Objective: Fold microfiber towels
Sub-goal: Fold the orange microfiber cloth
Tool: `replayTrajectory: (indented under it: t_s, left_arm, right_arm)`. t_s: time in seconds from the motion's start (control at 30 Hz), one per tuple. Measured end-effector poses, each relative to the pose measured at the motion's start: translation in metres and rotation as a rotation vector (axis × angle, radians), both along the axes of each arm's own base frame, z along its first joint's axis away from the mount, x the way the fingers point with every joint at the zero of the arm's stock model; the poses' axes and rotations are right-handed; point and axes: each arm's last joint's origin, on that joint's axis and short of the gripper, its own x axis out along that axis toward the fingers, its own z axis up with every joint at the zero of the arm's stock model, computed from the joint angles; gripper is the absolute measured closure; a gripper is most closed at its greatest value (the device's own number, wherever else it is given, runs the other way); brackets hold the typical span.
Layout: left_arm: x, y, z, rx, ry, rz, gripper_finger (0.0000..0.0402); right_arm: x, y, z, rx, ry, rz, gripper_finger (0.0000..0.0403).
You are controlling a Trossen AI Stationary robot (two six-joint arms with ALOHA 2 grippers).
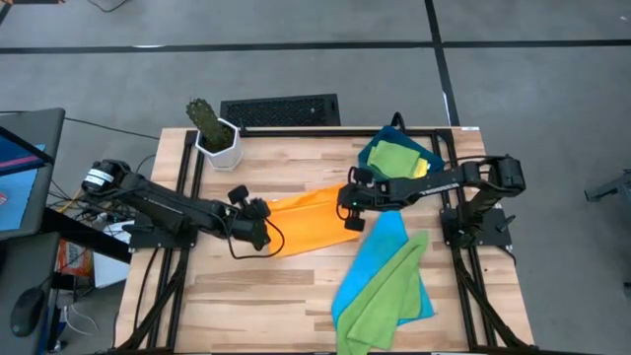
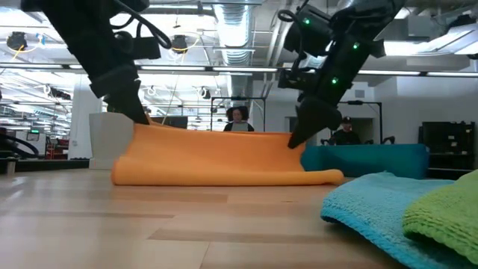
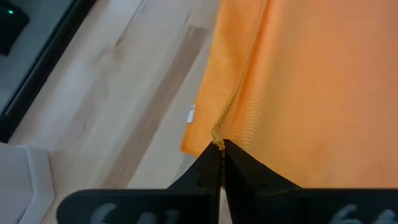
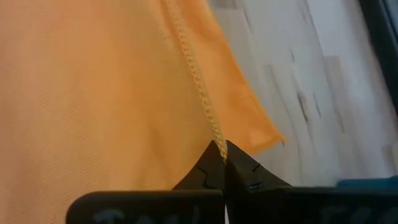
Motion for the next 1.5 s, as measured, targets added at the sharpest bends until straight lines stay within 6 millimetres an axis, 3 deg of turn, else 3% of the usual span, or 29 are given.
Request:
replayTrajectory:
  t_s: [0.33, 0.57, 0.8, 1.23, 1.37, 1.5]
  left_arm:
    - [0.003, 0.017, 0.000, -0.028, 0.005, 0.054, 0.0401]
    - [0.006, 0.025, 0.001, -0.009, 0.010, 0.050, 0.0401]
    - [0.008, 0.026, -0.002, -0.018, 0.034, 0.019, 0.0393]
    - [0.029, 0.034, -0.037, 0.078, 0.142, 0.008, 0.0234]
    - [0.029, 0.039, -0.037, 0.133, 0.147, 0.026, 0.0201]
    - [0.026, 0.042, -0.023, 0.147, 0.078, 0.083, 0.0184]
  right_arm:
    - [-0.002, -0.007, 0.004, -0.009, -0.004, -0.007, 0.0390]
    - [0.000, -0.015, -0.004, -0.001, 0.013, -0.031, 0.0390]
    - [0.000, -0.020, -0.003, 0.014, 0.001, -0.067, 0.0361]
    - [-0.002, -0.030, -0.004, 0.036, -0.009, -0.133, 0.0317]
    - [-0.004, -0.037, -0.004, 0.039, -0.012, -0.163, 0.0297]
    - [-0.005, -0.040, 0.002, 0.048, -0.049, -0.189, 0.0275]
